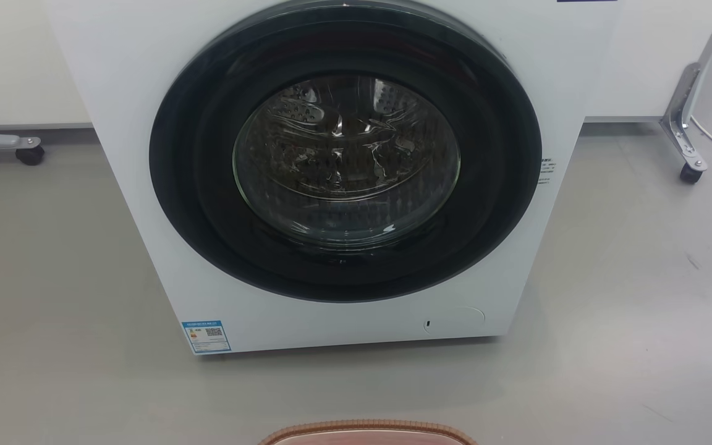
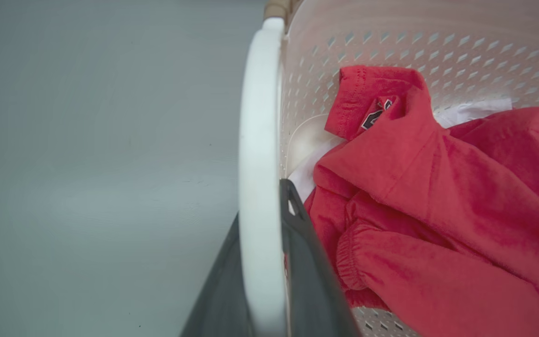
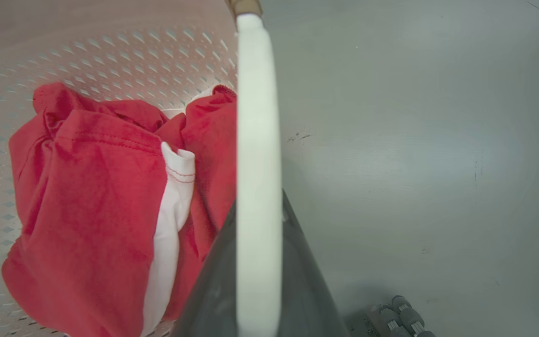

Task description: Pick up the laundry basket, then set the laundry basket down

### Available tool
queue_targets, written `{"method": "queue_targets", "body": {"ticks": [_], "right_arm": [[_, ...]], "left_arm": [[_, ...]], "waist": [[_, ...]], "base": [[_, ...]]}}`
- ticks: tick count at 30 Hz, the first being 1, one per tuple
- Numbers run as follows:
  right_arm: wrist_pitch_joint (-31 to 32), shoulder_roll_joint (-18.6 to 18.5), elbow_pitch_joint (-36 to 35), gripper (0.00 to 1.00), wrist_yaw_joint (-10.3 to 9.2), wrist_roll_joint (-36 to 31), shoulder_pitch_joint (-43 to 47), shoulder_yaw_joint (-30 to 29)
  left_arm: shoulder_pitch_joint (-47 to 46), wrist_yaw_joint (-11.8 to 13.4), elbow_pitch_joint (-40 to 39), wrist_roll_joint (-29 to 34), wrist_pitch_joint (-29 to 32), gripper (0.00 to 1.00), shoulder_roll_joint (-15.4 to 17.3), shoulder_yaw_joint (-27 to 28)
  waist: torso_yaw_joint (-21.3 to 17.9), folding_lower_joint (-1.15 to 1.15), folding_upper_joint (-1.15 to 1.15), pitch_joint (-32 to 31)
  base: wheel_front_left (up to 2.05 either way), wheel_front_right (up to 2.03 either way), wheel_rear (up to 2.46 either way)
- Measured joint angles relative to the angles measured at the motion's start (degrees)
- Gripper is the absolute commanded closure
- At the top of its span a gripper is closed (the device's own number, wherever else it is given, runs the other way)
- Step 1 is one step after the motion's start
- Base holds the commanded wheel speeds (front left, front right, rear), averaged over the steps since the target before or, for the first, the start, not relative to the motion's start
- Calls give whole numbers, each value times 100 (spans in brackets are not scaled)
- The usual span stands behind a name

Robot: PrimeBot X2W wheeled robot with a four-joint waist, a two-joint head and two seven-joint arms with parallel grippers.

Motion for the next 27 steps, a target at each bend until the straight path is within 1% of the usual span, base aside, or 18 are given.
{"method": "queue_targets", "body": {"ticks": [16, 23, 27], "right_arm": [[-96, -3, -21, 100, -5, 194, -75, 92], [-153, -8, 5, 100, -7, 203, -636, 40], [-197, -4, 93, 100, -7, 192, -1077, -10]], "left_arm": [[-83, 8, 29, -59, -34, 100, 3, -20], [-584, 14, 56, -59, -99, 100, 9, 42], [-956, 29, 46, -59, -114, 100, 15, 93]], "waist": [[-12, 0, 0, 153], [-12, 0, 0, 418], [-11, 0, 0, 674]], "base": [[0, 0, 0], [0, 0, 0], [0, 0, 0]]}}
